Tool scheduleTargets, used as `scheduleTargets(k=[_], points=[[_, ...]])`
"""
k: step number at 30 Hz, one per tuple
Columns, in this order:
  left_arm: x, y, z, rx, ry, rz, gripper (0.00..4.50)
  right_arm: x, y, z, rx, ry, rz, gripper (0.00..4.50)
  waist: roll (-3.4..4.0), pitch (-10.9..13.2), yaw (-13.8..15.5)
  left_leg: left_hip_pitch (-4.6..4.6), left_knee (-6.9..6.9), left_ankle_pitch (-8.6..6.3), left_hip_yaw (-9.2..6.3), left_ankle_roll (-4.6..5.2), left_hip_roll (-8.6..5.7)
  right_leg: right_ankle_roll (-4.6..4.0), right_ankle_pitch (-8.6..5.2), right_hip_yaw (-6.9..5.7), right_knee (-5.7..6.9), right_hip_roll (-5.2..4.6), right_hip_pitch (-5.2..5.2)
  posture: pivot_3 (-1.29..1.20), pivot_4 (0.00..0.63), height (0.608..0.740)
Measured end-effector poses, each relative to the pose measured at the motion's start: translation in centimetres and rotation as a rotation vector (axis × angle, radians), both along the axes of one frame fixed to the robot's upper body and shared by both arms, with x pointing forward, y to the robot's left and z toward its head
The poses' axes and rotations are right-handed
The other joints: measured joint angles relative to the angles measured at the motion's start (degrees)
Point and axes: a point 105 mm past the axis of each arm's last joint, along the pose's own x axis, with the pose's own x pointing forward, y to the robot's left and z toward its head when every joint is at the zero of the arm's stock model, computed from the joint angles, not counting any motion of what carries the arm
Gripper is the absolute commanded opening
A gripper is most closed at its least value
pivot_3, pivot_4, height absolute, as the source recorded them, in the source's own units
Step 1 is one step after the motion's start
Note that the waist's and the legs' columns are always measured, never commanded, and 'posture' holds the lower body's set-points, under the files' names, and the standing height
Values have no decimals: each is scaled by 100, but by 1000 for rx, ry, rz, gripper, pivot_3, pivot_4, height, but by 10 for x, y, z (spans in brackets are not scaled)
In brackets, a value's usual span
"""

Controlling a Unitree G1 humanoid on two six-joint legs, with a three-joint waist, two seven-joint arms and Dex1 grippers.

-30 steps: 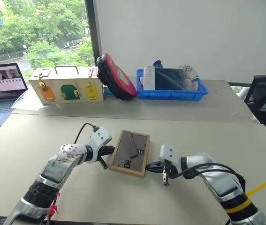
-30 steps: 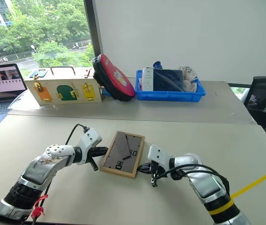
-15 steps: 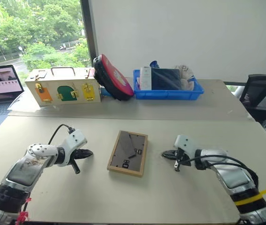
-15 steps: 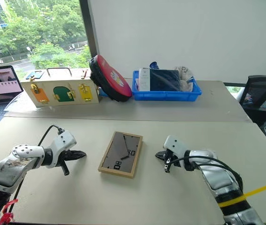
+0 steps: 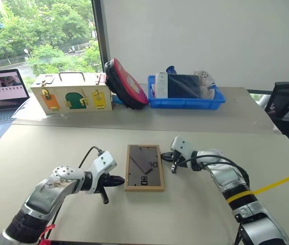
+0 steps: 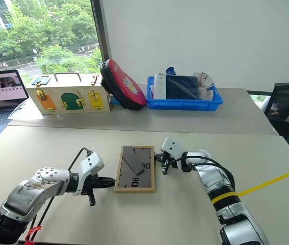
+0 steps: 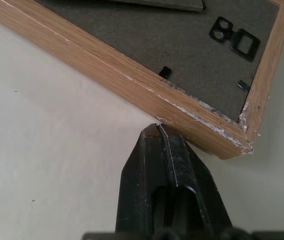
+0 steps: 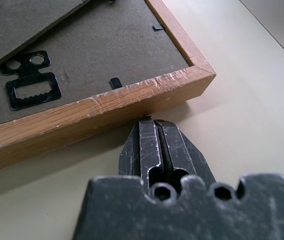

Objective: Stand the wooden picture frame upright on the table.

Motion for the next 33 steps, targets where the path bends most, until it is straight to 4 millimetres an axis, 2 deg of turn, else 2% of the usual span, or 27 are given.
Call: scheduleTargets(k=[6,9,11,14,15,17,20,22,23,27,31,33], points=[[0,7,0,16,-5,-6,0,-4,-5,-1,-19,1,16,91,1,-1,-9,3,-2,0,0,0,0,-1,-1,0,0,0,0,0,150,717],[4,19,0,18,-11,26,0,-11,-16,-1,-24,43,24,91,1,-1,-10,6,-2,0,0,0,1,-1,-1,0,1,1,1,0,150,717],[11,36,5,-16,5,105,0,-17,-29,2,-8,114,19,91,4,1,-16,4,0,1,1,0,1,-2,0,1,5,1,-3,0,150,717],[19,68,23,-144,54,286,0,-25,-58,28,68,210,-17,91,4,11,-15,-11,3,1,0,0,1,0,0,0,5,1,-12,0,150,717],[19,68,29,-183,66,293,0,-27,-61,36,89,217,-22,91,4,11,-14,-10,4,-1,-1,2,1,0,-1,0,4,0,-9,0,150,717],[15,58,44,-299,107,269,0,-37,-54,50,136,255,27,91,4,11,-16,-10,-1,-2,-1,3,1,0,-2,-1,1,1,-9,0,150,717],[4,43,53,-398,198,205,645,-55,-37,57,200,351,123,0,3,12,-35,-16,0,-3,-2,3,1,0,-2,-1,1,1,-14,0,150,717],[-18,40,49,-376,315,128,1388,-71,-26,62,227,394,207,0,0,14,-98,-16,-4,-6,-3,2,1,0,-2,-1,-1,0,-14,0,150,717],[-21,39,49,-376,343,119,1669,-73,-24,63,234,403,218,0,0,14,-110,-15,-3,-5,-3,2,1,-1,-2,-1,0,0,-14,0,150,717],[-15,35,44,-368,364,161,3130,-70,-19,63,249,413,195,0,-1,15,-113,-16,11,-5,-5,2,0,3,0,-3,-1,-1,-10,0,150,717],[-6,23,30,-370,392,242,4470,-66,-19,58,236,404,155,0,-4,16,-124,-20,10,-5,-5,3,0,3,1,-2,-2,0,-13,0,150,717],[-2,16,33,-431,427,249,4470,-63,-20,57,231,399,135,0,-4,16,-121,-21,8,-5,-7,3,0,3,1,-4,-2,1,-14,0,150,717]])
